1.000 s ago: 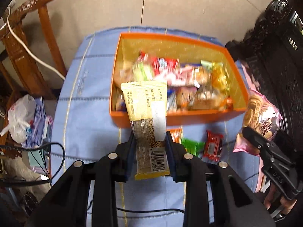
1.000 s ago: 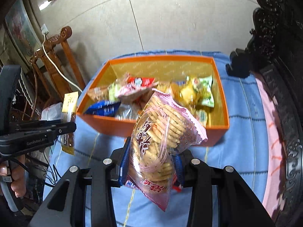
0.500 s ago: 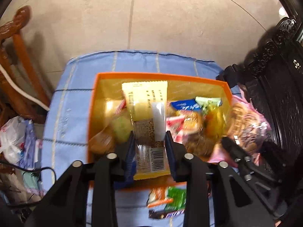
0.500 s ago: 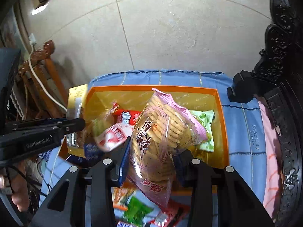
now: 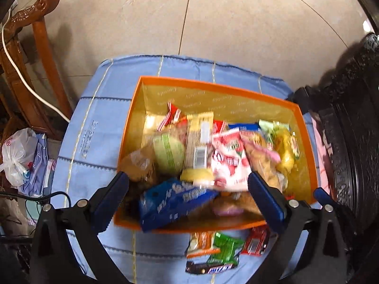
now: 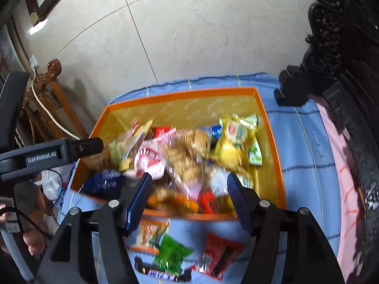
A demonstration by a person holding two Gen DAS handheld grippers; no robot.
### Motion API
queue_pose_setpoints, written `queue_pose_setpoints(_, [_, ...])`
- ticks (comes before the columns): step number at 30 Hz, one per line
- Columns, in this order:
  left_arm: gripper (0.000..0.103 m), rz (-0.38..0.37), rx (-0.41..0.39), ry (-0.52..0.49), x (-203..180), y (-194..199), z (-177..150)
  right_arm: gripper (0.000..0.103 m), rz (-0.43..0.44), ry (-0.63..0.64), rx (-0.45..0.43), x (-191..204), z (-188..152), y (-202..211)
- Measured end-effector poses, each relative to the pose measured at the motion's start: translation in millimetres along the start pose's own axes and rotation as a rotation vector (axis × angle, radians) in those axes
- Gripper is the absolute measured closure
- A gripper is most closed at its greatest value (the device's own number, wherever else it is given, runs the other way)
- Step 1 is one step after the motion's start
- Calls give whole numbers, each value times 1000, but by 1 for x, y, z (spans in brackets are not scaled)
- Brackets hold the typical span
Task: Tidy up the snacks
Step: 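Move both tools back over the remaining snacks, then grasp the orange snack packet with the left tool while the right tool grasps the red wafer packet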
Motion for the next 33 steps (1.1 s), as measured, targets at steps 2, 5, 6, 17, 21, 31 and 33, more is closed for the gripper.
queue_pose_setpoints(2, [4, 8, -1, -22, 0, 6, -13, 37, 2, 3, 4, 2, -11, 8])
queue_pose_setpoints(5, [4, 26, -13, -53, 1, 15, -31, 37, -1, 8, 9, 1, -27, 20])
queue_pose_setpoints(6, [4, 24, -8, -60, 1, 18, -37, 37, -6, 8, 11, 1, -33, 23])
queue_pose_setpoints(17, [4, 21, 171, -114, 0, -4, -116, 37, -14, -77, 145, -19, -102, 15])
queue_pose_setpoints(21, [5, 7, 282, -91, -6, -32, -134, 37, -6, -88, 167, -21, -113, 11])
queue_pose_setpoints(31, [5, 26, 415, -8, -28, -94, -131, 37, -12, -133, 212, -40, -118, -7])
queue_pose_setpoints(33, [5, 54, 417, -35, -32, -102, -130, 37, -11, -135, 224, -43, -118, -12])
Point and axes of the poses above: each gripper's, at about its wrist camera, not at the fingertips, and y roughly against the way its jaws point, x to its left, z to its top, the point moved 6 cm from there along -y, roughly the way its jaws point, and after that the axes turned 10 degrees about z, right-handed, at the moved point
